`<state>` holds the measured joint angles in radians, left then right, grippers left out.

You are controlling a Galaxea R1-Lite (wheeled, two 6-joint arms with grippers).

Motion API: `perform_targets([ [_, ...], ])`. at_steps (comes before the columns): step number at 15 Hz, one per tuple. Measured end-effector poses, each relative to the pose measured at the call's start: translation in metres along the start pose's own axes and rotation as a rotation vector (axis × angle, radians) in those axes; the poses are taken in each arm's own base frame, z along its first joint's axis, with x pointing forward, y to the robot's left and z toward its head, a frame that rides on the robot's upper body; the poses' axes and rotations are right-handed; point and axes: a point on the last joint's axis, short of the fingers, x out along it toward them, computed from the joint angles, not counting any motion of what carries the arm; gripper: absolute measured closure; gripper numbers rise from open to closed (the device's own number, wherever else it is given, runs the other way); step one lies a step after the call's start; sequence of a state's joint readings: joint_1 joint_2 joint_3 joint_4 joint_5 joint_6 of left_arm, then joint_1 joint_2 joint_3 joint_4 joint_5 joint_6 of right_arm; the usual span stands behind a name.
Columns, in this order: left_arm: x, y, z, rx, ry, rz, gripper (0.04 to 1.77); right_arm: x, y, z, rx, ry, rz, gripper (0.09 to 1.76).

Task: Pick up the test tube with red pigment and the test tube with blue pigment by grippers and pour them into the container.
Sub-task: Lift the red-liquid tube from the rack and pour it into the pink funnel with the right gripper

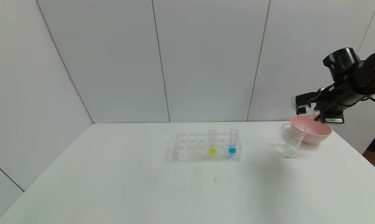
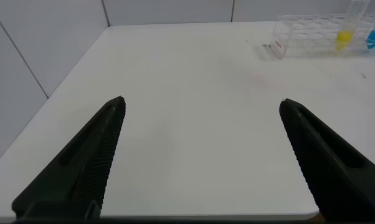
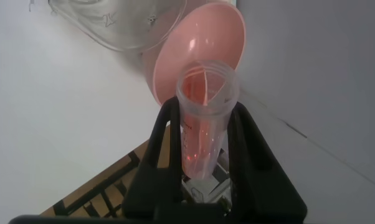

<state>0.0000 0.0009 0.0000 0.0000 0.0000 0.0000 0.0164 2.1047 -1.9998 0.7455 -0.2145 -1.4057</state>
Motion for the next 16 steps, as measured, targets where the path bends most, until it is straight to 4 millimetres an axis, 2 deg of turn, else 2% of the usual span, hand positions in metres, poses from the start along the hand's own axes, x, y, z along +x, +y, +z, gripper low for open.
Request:
perform_targets([
  [5, 0.0, 0.0, 0.0, 0.0, 0.0, 0.0, 0.05, 0.001, 0.001, 0.013, -0.048, 0.018, -0.019, 1.35],
  [16, 0.0, 0.0, 0.0, 0.0, 0.0, 0.0, 0.05, 0.003, 0.004, 0.024, -0.128, 0.143, -0.035, 1.35],
])
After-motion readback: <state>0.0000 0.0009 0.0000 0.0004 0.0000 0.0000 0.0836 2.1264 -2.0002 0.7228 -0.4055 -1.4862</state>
